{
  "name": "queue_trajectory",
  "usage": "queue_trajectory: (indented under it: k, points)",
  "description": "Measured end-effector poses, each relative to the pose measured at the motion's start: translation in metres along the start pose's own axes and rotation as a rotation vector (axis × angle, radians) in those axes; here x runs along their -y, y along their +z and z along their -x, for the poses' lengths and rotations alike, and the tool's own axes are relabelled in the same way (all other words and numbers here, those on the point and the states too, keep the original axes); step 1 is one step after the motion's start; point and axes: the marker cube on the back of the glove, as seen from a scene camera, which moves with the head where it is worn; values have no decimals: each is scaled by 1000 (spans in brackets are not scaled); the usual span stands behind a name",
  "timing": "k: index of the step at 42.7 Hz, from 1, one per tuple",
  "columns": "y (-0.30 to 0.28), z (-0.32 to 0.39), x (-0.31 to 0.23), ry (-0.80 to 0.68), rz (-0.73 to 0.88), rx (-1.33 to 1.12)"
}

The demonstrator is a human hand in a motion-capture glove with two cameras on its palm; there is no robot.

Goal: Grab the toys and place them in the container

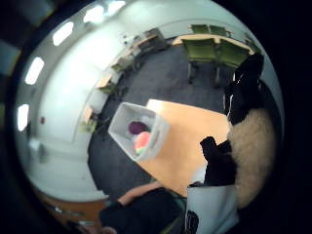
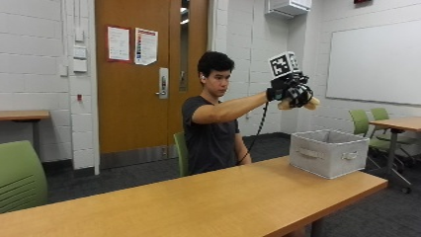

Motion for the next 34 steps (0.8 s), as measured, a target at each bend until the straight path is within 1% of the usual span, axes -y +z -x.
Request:
queue_trajectory:
  k: [5, 8, 11, 16, 18, 21, 23, 24, 26, 30, 34]
  points:
    - [6, 76, 19, -112, 6, 56]
    - [18, 118, 36, -135, 12, 28]
    - [30, 151, 45, -227, 19, -21]
    - [48, 215, 51, -346, 45, 10]
    - [56, 219, 55, -425, 57, 29]
    - [67, 191, 64, -533, 68, 66]
    - [74, 186, 68, -581, 72, 63]
    - [78, 190, 69, -582, 75, 59]
    - [84, 201, 70, -538, 86, 55]
    - [93, 226, 75, -373, 117, 125]
    - [102, 239, 71, -339, 188, 186]
